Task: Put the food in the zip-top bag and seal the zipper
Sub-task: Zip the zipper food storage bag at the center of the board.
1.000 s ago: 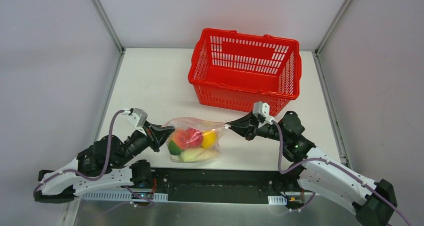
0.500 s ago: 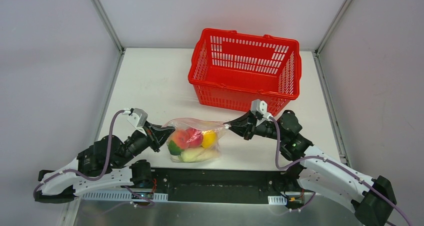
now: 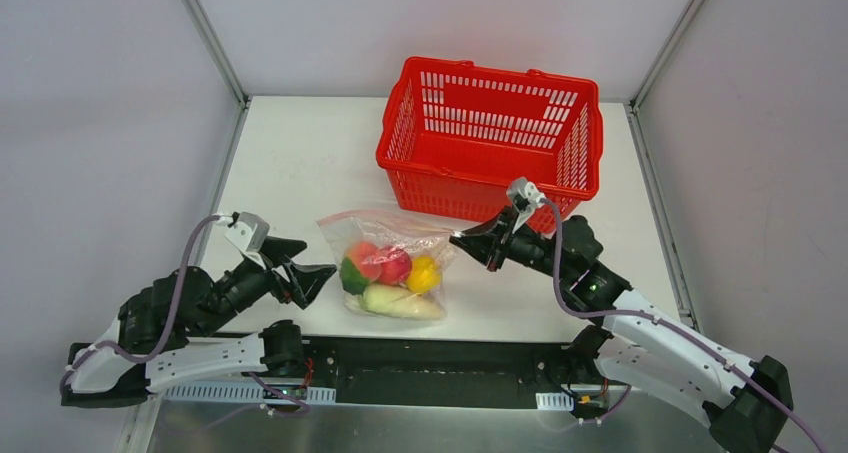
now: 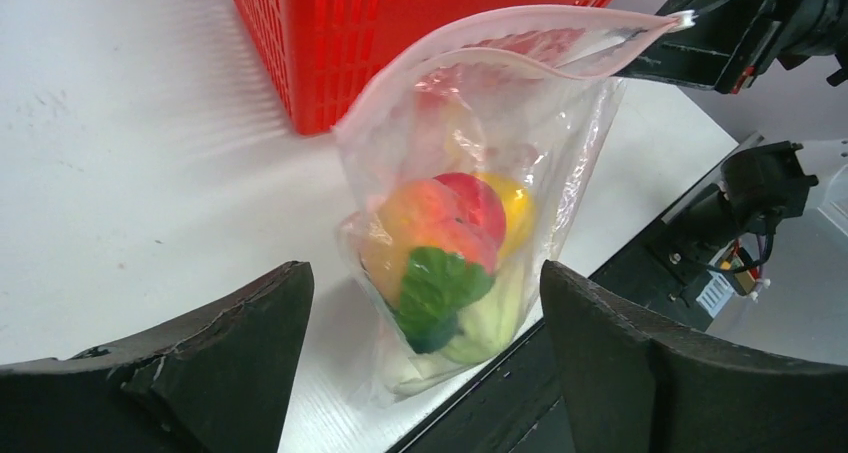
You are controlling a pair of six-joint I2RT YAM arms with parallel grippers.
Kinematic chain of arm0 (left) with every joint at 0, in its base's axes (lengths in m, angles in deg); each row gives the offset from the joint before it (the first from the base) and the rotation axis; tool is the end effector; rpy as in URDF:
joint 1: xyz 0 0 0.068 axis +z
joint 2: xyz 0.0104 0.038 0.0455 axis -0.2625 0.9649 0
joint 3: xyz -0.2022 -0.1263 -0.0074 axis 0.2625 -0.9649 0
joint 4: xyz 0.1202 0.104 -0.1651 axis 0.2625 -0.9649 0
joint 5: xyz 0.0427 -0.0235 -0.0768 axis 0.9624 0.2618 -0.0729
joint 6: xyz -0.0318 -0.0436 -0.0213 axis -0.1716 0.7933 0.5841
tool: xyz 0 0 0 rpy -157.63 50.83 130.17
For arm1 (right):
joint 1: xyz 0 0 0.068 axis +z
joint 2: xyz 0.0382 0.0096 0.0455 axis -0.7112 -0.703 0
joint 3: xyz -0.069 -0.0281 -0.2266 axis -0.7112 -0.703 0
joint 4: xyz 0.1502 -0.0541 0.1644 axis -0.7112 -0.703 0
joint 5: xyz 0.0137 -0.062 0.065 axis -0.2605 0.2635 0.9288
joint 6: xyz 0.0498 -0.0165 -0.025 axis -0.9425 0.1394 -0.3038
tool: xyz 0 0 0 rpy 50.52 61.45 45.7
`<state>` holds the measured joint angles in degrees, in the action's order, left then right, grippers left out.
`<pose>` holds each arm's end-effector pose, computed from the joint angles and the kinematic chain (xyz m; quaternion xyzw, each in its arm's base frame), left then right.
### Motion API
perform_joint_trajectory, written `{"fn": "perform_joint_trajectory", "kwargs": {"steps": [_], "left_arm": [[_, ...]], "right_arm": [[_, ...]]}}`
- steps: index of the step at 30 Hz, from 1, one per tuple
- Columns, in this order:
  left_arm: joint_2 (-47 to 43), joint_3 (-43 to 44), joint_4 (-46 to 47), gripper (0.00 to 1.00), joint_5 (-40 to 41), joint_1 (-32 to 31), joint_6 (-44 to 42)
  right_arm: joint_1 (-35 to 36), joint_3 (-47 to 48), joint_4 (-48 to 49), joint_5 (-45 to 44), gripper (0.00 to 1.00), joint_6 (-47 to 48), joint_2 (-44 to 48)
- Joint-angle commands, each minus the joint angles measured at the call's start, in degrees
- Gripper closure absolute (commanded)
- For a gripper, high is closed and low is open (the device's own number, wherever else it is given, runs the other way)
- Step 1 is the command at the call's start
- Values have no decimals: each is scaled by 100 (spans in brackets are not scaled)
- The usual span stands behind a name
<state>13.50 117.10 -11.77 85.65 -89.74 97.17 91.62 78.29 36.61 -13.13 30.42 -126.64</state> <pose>0.0296 -0.0255 0.3333 0.1556 0.7023 -0.3526 0.5985 0.1165 0.1442 0.2927 -0.3569 0.5403 0.4363 0.6248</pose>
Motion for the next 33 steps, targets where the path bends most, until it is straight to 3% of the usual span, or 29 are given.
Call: {"fn": "perform_joint_trajectory", "kwargs": {"steps": [1,6,13,16,27,33], "left_arm": [[489,616,-63,14,-194,39,-770],[2073,1950,-749,9,-297,38,-1787],[3519,2768,-160,1,-753,37,-3717],[4019,3136,-309,1,-968,42,-4062],[4402,2889,534,1,-2011,110,-4790],[4537,2705,558,1,-3516,390,-5447]], "right_arm": [[-18,734,-813,-210,100,-699,-136],[-19,942,-1081,-143,100,-993,-199],[-16,893,-995,211,100,-988,-92],[-17,886,-1002,282,100,-973,37],[-11,981,-936,978,100,-1137,433],[-10,992,-914,1381,100,-1157,464]]}}
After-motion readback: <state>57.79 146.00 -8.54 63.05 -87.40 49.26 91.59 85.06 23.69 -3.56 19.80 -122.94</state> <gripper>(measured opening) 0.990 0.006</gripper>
